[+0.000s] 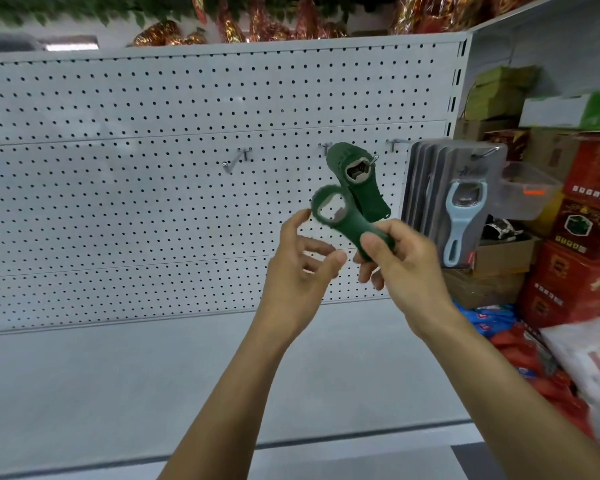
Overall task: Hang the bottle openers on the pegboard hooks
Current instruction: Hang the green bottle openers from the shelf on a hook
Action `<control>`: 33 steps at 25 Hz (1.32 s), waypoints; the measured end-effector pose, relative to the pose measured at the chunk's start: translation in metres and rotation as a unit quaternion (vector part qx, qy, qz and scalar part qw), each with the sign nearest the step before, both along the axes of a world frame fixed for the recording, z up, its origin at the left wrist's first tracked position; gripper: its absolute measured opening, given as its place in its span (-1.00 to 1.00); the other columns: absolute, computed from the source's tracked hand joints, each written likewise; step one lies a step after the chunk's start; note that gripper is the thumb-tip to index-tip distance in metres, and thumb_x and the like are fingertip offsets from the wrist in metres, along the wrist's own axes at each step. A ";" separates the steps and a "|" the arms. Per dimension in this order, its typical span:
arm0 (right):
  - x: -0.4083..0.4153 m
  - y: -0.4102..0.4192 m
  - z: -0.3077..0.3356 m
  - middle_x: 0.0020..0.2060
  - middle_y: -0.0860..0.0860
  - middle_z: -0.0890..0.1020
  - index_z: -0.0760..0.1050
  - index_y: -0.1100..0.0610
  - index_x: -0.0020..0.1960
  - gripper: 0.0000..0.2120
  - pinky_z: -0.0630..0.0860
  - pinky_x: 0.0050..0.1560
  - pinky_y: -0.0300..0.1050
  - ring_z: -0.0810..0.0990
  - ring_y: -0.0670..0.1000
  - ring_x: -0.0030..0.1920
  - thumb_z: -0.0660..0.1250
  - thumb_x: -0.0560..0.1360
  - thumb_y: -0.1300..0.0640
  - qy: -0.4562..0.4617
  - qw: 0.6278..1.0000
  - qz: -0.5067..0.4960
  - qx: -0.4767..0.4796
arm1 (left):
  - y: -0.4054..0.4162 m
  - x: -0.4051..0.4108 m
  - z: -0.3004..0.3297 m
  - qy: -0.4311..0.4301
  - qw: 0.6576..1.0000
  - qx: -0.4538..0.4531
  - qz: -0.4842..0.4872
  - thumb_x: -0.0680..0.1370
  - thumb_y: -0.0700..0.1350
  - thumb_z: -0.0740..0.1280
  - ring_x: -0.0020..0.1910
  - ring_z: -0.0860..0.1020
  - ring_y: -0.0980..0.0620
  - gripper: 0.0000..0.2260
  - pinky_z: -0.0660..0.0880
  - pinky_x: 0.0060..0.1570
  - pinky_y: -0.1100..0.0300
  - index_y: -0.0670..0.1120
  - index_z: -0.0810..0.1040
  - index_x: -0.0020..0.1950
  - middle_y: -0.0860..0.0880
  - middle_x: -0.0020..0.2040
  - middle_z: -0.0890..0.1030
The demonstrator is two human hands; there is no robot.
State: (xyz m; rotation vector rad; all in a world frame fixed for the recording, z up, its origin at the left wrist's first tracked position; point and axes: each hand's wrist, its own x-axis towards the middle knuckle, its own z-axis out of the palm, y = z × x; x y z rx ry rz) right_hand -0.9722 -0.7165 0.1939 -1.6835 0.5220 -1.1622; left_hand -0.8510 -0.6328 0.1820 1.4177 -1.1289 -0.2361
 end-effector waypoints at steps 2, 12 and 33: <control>-0.001 -0.006 0.010 -0.35 0.05 0.61 0.50 0.11 -0.08 -0.89 0.38 -0.46 -0.19 0.53 -0.01 -0.42 0.25 0.58 0.25 -0.057 0.998 -0.023 -0.008 | 0.004 -0.002 -0.011 -0.050 0.997 0.048 0.019 0.52 0.01 0.39 -0.16 0.61 0.13 -0.48 0.57 -0.12 0.19 0.16 0.25 0.41 0.13 -0.01 0.60; 0.008 -0.032 0.019 -0.36 0.03 0.59 0.48 0.08 -0.12 -0.88 0.37 -0.44 -0.15 0.50 -0.01 -0.43 0.25 0.59 0.20 -0.082 0.994 -0.056 0.038 | 0.022 -0.006 -0.050 -0.127 0.980 0.139 0.066 0.54 0.06 0.34 -0.18 0.52 0.26 -0.54 0.50 -0.11 0.28 0.26 0.25 0.38 0.24 0.00 0.53; 0.020 0.093 -0.160 0.28 -0.18 0.46 0.36 -0.07 0.34 -0.68 0.36 0.23 -0.15 0.44 -0.09 0.26 0.17 0.60 -0.04 0.326 0.917 0.070 -0.218 | 0.137 0.000 -0.157 -0.232 0.900 0.241 0.279 0.55 0.15 0.29 0.18 0.53 0.04 -0.59 0.50 0.06 0.14 0.02 0.45 0.35 0.06 0.21 0.58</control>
